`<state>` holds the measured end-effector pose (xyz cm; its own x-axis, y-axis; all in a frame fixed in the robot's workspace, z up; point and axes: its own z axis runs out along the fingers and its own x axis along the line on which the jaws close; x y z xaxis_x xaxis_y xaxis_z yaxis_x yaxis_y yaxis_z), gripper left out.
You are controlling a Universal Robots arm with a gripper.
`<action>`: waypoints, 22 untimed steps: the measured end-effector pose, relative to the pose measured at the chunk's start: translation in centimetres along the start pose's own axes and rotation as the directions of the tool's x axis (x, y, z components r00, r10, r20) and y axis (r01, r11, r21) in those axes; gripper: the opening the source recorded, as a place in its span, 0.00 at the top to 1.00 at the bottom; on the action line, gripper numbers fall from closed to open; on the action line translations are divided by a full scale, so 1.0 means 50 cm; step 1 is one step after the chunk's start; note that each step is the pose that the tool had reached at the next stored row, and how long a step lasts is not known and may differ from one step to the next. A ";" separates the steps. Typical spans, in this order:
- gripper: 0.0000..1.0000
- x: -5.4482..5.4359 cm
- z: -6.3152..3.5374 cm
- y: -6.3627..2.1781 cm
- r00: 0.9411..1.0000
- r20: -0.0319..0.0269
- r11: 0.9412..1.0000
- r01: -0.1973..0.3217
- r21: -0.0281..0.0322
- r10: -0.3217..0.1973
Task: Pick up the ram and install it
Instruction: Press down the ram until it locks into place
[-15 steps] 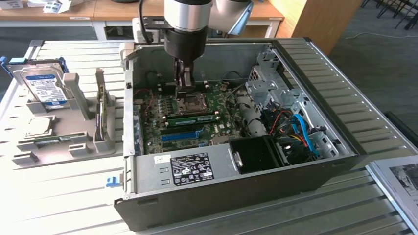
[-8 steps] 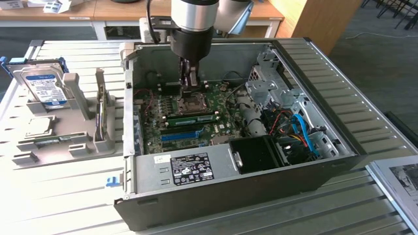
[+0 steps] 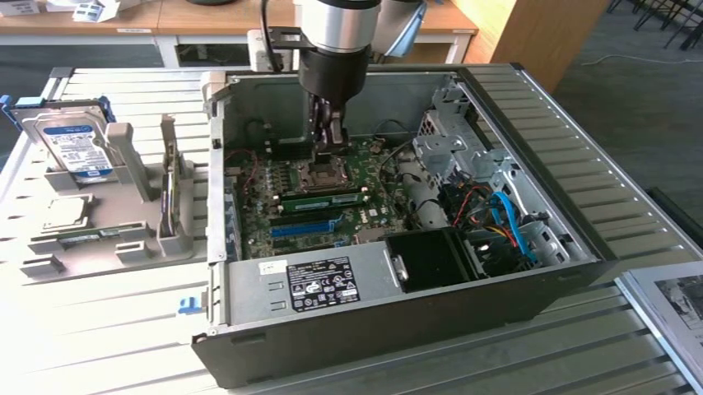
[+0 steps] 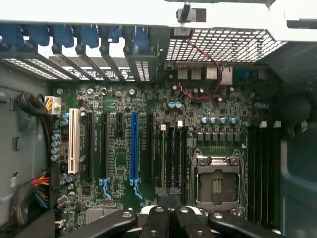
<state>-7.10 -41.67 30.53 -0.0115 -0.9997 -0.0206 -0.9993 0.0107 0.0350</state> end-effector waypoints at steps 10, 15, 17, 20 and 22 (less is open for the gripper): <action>0.90 0.000 -0.001 -0.028 1.000 0.000 1.000 0.000 -0.001 0.000; 0.90 0.000 -0.001 -0.039 1.000 0.000 1.000 0.000 -0.001 0.000; 0.90 0.000 -0.001 -0.040 1.000 0.000 1.000 0.000 -0.001 0.000; 0.90 -0.001 -0.001 -0.040 1.000 0.000 1.000 0.000 -0.001 0.000; 0.90 0.000 -0.001 -0.040 1.000 0.000 1.000 0.000 -0.001 0.000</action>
<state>-5.08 -41.67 30.53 -0.0115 -0.9997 -0.0206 -0.9993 0.0107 0.0364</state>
